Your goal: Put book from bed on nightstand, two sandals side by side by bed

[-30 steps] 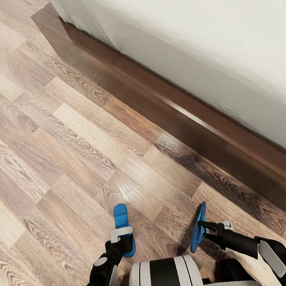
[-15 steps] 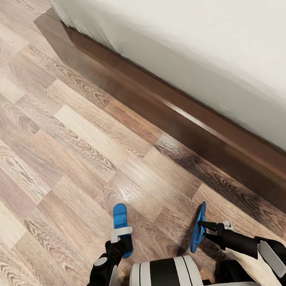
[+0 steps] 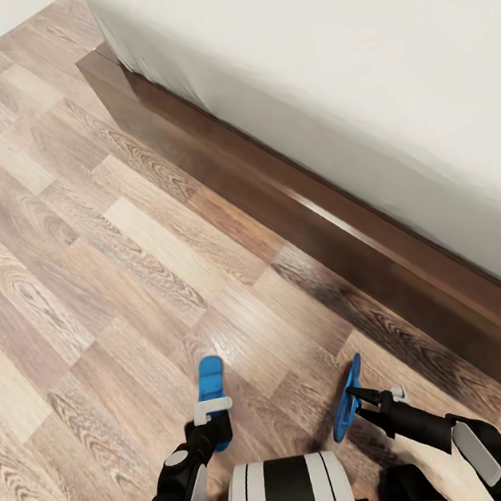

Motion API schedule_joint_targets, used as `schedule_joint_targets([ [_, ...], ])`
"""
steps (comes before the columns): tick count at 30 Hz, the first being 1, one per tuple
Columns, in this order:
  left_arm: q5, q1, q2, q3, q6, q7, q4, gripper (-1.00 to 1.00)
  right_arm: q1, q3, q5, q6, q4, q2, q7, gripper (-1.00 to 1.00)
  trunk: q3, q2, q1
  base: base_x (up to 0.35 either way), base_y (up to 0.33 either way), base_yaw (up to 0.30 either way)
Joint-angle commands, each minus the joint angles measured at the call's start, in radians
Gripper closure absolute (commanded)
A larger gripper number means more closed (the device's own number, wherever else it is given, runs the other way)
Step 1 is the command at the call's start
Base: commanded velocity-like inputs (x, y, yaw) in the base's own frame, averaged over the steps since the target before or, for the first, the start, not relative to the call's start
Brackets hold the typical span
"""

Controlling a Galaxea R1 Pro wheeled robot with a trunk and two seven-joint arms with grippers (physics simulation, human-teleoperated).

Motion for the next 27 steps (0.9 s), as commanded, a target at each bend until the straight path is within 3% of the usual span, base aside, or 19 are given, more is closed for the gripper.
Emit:
schedule_joint_targets([
  [1,0.006,0.0,0.0,-0.001,0.005,0.004,-0.001,1.0,0.0,-0.001,0.002,0.004,0.0,0.0,0.002,1.0,0.004,0.0,-0.001,0.0,0.0,0.0],
  [10,0.013,0.0,0.0,-0.001,0.006,-0.001,-0.001,1.0,0.0,0.0,0.002,0.004,0.0,0.002,0.002,1.0,0.038,0.002,-0.005,0.0,0.0,0.0],
  [14,0.067,0.0,0.001,-0.001,0.006,0.0,-0.001,1.0,0.0,0.001,0.002,0.003,0.0,0.002,0.001,1.0,0.054,0.003,-0.006,0.0,0.0,0.0],
  [17,0.089,0.0,0.002,-0.001,0.006,0.0,-0.001,1.0,0.0,0.002,0.002,0.002,0.0,0.003,0.001,1.0,0.065,0.004,-0.008,0.0,0.0,0.0],
  [27,0.095,0.0,0.003,-0.001,0.006,0.0,-0.004,1.0,0.001,0.011,0.004,-0.005,0.006,0.009,0.001,1.0,0.104,0.006,-0.012,0.0,0.0,0.0],
])
